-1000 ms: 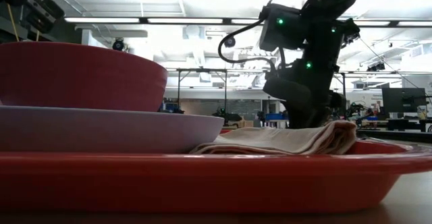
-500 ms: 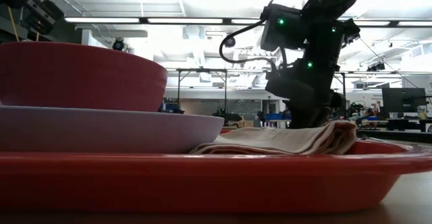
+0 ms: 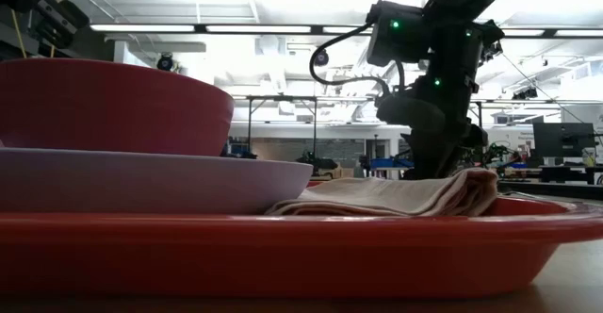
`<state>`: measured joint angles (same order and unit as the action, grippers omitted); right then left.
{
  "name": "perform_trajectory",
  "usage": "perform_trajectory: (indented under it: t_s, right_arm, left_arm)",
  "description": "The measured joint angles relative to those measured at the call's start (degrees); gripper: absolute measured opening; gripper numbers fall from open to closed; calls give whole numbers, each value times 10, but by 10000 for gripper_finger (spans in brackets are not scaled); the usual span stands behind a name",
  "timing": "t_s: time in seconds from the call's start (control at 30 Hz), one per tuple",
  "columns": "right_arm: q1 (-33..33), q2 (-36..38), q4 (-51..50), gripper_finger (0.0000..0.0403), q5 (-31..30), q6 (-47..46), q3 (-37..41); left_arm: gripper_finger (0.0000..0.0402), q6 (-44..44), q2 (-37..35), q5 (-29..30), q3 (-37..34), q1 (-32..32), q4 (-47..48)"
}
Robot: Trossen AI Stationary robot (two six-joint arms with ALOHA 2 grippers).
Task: Set up tray
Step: Put the blue fork on top of the brown table napkin on the red tray
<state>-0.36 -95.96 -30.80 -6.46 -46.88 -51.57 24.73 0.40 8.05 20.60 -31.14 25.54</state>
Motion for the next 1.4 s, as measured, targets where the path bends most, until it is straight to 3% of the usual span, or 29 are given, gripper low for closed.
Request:
perform_trajectory:
  t_s: [0.37, 0.9, 1.4]
  right_arm:
    - [0, 1, 0, 39, -1, 0, 0]
    - [0, 0, -12, 140, 2, 5, -1]
    - [2, -28, -13, 110, -35, -21, -2]
  left_arm:
    - [49, 0, 0, 2, 0, 0, 0]
    - [49, -5, 0, 2, 0, 0, 4]
    - [49, -5, 0, 1, 0, 0, 12]
